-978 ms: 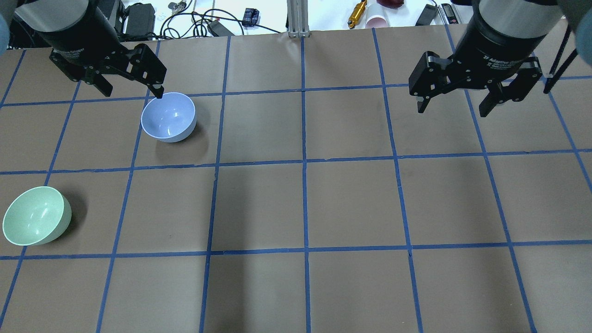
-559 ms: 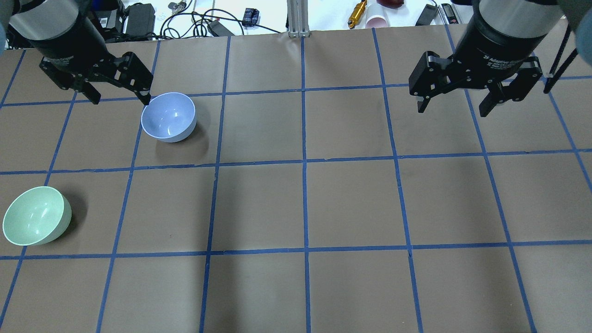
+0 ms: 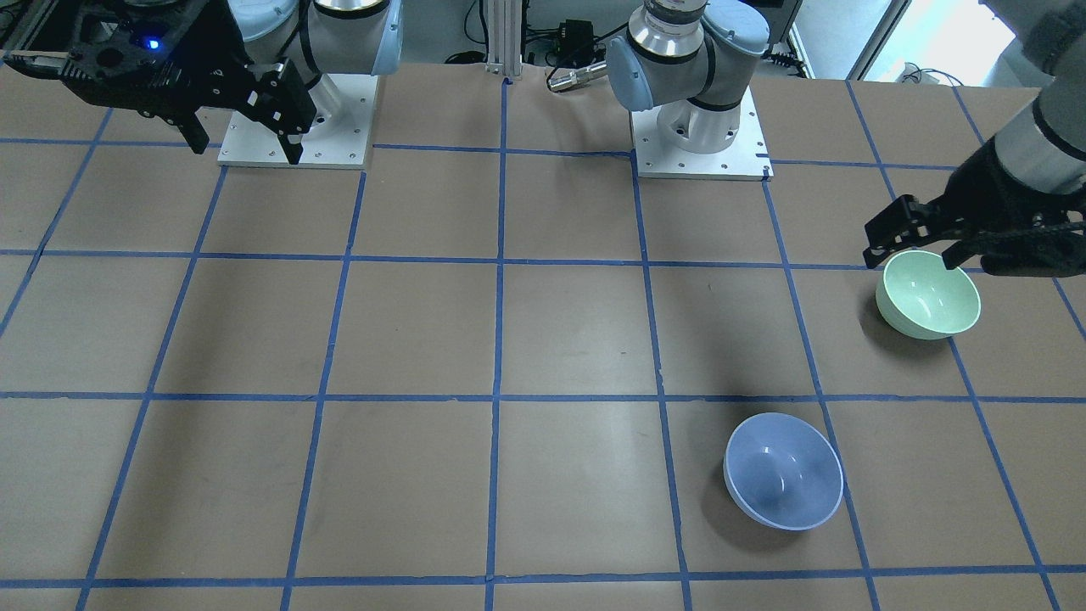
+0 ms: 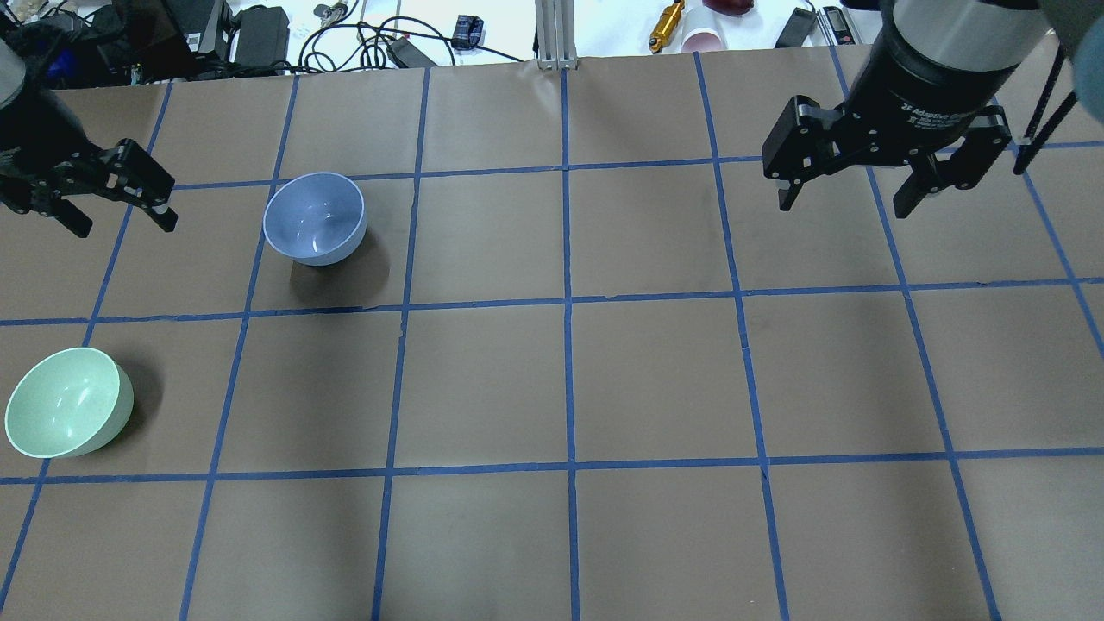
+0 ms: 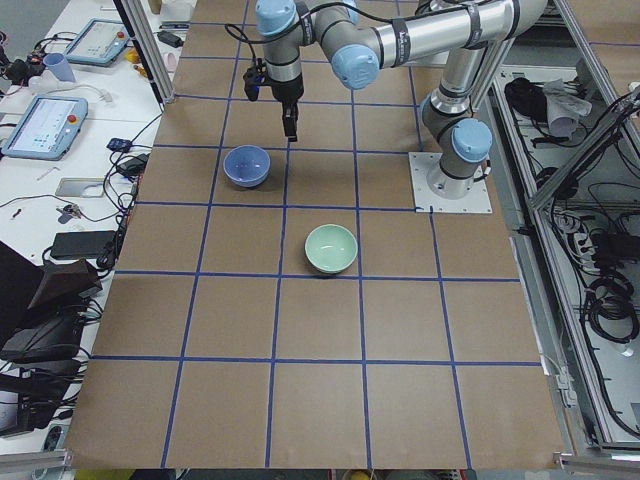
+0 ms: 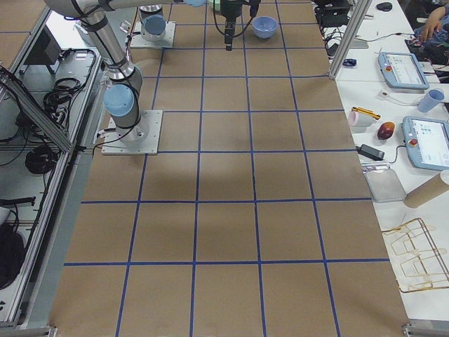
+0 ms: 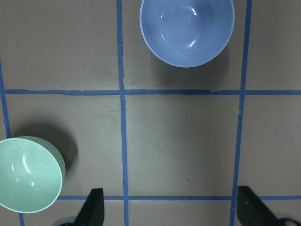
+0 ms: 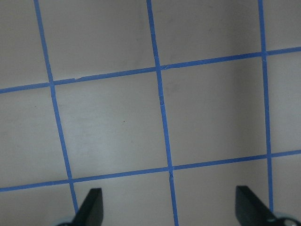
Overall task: Stack green bowl on blue bowl
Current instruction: 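Move the left gripper toward the mint green bowl nearer the robot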
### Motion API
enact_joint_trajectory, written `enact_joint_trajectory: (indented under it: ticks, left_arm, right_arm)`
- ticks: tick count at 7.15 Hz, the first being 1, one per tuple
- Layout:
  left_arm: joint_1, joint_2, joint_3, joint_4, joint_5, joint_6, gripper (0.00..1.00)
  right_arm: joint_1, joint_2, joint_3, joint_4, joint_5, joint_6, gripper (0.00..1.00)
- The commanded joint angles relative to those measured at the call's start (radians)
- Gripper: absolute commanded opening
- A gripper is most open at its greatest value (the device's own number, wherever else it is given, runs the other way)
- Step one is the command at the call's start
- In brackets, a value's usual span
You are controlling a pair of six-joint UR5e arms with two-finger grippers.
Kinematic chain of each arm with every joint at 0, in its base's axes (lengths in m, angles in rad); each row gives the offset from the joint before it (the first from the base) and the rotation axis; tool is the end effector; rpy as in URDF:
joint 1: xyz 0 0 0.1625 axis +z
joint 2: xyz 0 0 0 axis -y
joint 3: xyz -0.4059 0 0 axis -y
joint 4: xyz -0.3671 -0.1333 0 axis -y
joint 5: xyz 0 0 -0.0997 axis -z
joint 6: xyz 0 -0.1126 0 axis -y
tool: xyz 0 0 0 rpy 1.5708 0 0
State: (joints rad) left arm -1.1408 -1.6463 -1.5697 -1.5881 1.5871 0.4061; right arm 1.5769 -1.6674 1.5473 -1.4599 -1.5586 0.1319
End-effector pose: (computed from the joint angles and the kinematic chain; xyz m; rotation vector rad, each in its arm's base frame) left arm 0.0830 -0.4963 0.4187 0.0361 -3.1159 -0.1410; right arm 0.1373 -0.4252 0.4988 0.1966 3.1226 -0.0131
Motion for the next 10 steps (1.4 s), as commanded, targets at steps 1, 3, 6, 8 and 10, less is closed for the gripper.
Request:
enact_joint_trajectory:
  ticks: [1, 3, 6, 8, 10]
  left_arm:
    - [0.172, -0.035, -0.01, 0.023, -0.006, 0.188, 1.0]
    - [0.254, -0.058, -0.024, 0.069, -0.004, 0.308, 1.0]
    - [0.474, -0.104, -0.134, 0.208, -0.124, 0.535, 1.0]
    - [0.501, -0.135, -0.193, 0.278, -0.078, 0.586, 1.0]
    - [0.533, -0.202, -0.202, 0.324, -0.059, 0.589, 1.0]
  right_arm:
    - [0.0, 0.0, -0.001, 0.0, 0.0, 0.0, 1.0]
    - [0.0, 0.0, -0.001, 0.0, 0.0, 0.0, 1.0]
    - [0.0, 0.0, 0.001, 0.0, 0.0, 0.0, 1.0]
    - [0.0, 0.0, -0.001, 0.0, 0.0, 0.0, 1.0]
    - [0.0, 0.0, -0.001, 0.0, 0.0, 0.0, 1.0]
